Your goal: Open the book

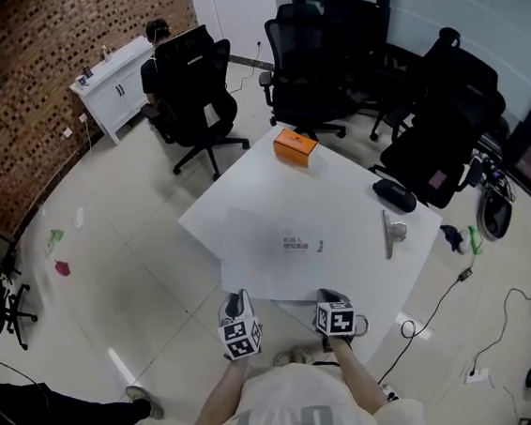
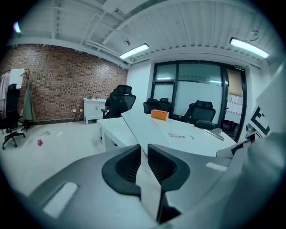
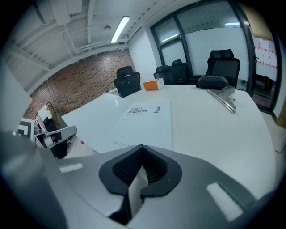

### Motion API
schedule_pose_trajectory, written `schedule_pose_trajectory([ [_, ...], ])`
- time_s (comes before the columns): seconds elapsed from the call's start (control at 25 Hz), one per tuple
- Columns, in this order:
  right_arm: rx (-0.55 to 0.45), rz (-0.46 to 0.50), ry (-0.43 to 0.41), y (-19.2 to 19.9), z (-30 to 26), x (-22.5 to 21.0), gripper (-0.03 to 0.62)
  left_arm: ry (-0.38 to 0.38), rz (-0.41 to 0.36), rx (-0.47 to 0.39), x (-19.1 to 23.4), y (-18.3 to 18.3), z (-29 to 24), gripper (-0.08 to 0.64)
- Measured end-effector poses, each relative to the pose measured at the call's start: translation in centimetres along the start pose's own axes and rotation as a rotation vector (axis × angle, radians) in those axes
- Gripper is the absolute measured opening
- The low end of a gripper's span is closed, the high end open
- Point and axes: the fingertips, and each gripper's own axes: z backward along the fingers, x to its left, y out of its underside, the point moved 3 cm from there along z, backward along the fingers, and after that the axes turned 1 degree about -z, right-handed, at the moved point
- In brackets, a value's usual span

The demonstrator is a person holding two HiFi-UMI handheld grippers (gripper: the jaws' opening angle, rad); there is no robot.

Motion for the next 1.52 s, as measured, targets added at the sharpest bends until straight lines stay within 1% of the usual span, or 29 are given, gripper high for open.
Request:
schedule_pose_trajectory([
  [0.16,0.017,0.026,0.002,0.4,-0.1,-0.1,0.003,-0.037,0.020,0.024,0.7,1.0,-0.1,0.067],
  [0.36,0.022,0.034,-0.004,0.3,-0.2,-0.1,0.003,-0.089,0.015,0.061,1.3,2.0,-0.6,0.106],
  [0.52,0.023,0.038,-0.004,0.4,-0.1,-0.2,0.003,-0.105,0.075,0.092,1.7,3.1,-1.0,0.118],
  [0.68,0.023,0.040,-0.008,0.3,-0.1,-0.1,0.003,-0.116,0.068,0.115,2.0,3.8,-1.3,0.150],
  [0.76,0.024,0.043,-0.011,0.3,-0.2,-0.1,0.003,-0.136,0.062,0.116,2.4,3.8,-1.3,0.167],
  [0.84,0.024,0.044,-0.011,0.3,-0.1,-0.1,0.003,-0.168,0.055,0.116,3.0,3.9,-1.3,0.226],
  [0.96,0.022,0.047,-0.009,0.3,-0.1,-0.1,0.003,-0.195,0.046,0.129,4.0,4.2,-1.2,0.346],
  [1.04,0.020,0.052,-0.008,0.2,-0.1,-0.1,0.003,-0.193,0.023,0.135,4.3,4.2,-1.0,0.371],
  [1.12,0.018,0.056,-0.007,0.2,-0.1,0.0,0.003,-0.193,0.023,0.126,4.4,4.0,-0.6,0.376],
  [1.2,0.018,0.060,-0.005,0.3,-0.1,0.0,0.003,-0.184,0.043,0.101,4.2,3.3,-0.2,0.376],
  [1.28,0.020,0.063,-0.003,0.4,-0.1,-0.1,0.003,-0.146,0.081,0.073,3.7,2.3,-0.1,0.373],
  [1.32,0.020,0.063,-0.004,0.4,-0.1,-0.1,0.003,-0.125,0.107,0.060,3.5,1.6,-0.1,0.360],
  [1.4,0.013,0.042,-0.009,0.2,-0.2,-0.3,0.003,-0.100,0.152,0.036,3.3,0.1,-0.3,0.311],
  [1.44,-0.001,0.017,-0.014,-0.1,0.0,-0.5,0.003,-0.090,0.164,0.021,3.2,-0.8,-0.3,0.286],
  [1.52,-0.061,-0.037,-0.033,-1.4,0.8,-0.7,0.003,-0.060,0.168,-0.030,2.7,-3.1,0.0,0.200],
])
